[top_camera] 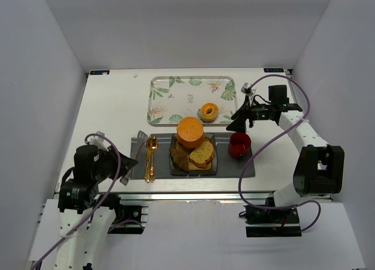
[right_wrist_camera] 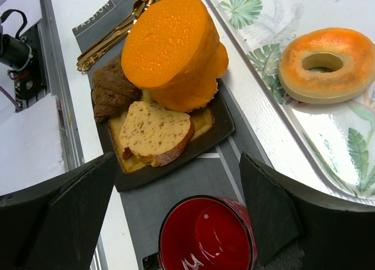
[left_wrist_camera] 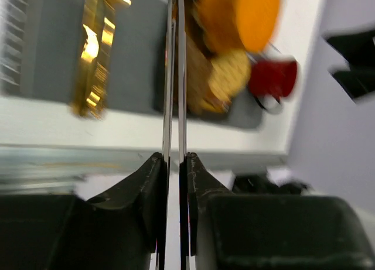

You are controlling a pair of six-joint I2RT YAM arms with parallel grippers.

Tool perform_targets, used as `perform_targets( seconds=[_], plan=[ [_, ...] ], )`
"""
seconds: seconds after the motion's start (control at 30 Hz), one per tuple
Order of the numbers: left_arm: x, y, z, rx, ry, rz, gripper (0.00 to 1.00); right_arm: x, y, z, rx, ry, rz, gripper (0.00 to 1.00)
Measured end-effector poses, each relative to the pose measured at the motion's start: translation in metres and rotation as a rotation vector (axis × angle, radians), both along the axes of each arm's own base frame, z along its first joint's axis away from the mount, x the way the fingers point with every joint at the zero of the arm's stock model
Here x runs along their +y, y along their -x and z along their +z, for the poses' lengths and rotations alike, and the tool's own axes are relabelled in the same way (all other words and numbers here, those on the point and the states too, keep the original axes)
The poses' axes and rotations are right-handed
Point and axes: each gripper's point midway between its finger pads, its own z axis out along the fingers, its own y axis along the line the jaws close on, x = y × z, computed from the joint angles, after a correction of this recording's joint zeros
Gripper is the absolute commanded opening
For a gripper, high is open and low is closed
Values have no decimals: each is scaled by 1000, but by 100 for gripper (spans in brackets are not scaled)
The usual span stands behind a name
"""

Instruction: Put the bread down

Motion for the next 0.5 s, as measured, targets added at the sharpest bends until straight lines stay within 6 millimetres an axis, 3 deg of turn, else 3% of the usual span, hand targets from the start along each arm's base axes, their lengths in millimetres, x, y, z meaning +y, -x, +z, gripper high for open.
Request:
perform_targets(
  seconds=[0.07, 0.17, 0.2, 0.4, 0.5],
  plan=[
    [16, -17, -2, 3, -95, 59, 22, 0, 0, 0, 0, -3, 3, 89],
    [43, -53, -16, 48, -271, 123, 24, 0, 1, 2, -4, -4, 7, 89],
    [51, -67, -24, 78, -320, 133, 15, 0, 0, 4, -9, -3, 10, 89],
    [67, -151, -75, 158, -465, 39, 11, 0, -4, 20, -85, 9, 42, 89],
    [83, -186, -76, 117, -593, 5, 10, -1, -1, 23, -110, 17, 55, 89]
  ],
)
